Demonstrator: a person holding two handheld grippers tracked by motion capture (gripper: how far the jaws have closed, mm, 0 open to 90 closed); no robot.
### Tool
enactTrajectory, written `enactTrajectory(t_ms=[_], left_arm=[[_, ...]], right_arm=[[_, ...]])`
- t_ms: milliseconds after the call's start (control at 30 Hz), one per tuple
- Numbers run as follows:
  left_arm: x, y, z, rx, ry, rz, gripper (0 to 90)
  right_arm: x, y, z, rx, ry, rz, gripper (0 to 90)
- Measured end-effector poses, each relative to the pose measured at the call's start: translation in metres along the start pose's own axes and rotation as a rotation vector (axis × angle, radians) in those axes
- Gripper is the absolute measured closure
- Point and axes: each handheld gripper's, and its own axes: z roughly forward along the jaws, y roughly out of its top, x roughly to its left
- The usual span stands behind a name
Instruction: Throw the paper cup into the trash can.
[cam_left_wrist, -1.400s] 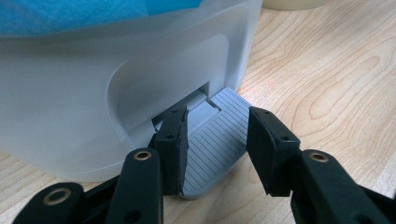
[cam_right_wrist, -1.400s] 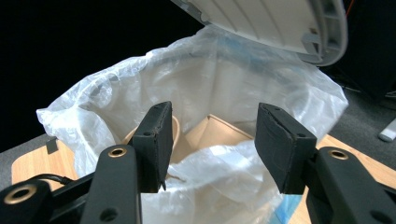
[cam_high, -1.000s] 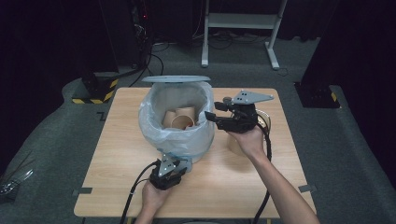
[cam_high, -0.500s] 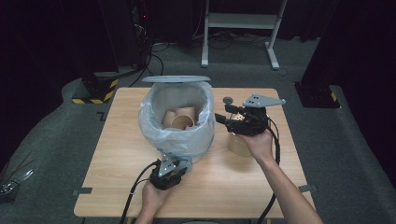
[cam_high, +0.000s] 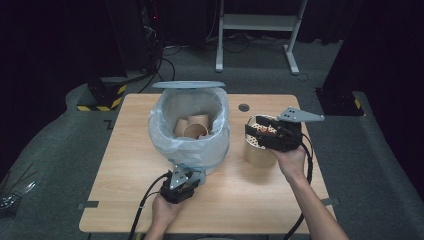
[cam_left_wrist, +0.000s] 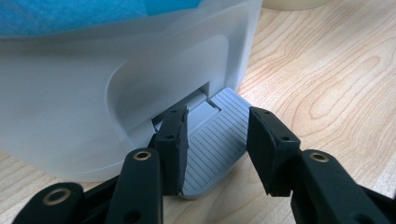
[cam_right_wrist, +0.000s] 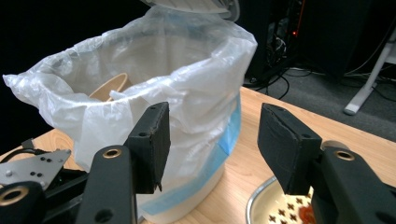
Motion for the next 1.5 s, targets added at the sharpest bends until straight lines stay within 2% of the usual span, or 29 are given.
enactTrajectory(t_ms=[433, 700, 1067, 1500], left_arm=[[0.000, 0.000, 0.000, 0.000, 0.000, 0.000, 58.5], [0.000, 0.000, 0.000, 0.000, 0.000, 0.000, 58.5], [0.000, 0.000, 0.000, -0.004, -0.001, -0.006, 58.5], [-0.001, 0.000, 0.000, -0.004, 0.005, -0.002, 58.4]], right_arm=[[-0.013, -0.018, -0.017, -0.004, -0.037, 0.028, 44.2], [-0.024, -0.035, -0.029, 0.002, -0.067, 0.066, 44.1], [-0.032, -0.054, -0.045, 0.000, -0.099, 0.099, 44.0], [-0.039, -0.078, -0.051, 0.008, -0.130, 0.123, 43.4]])
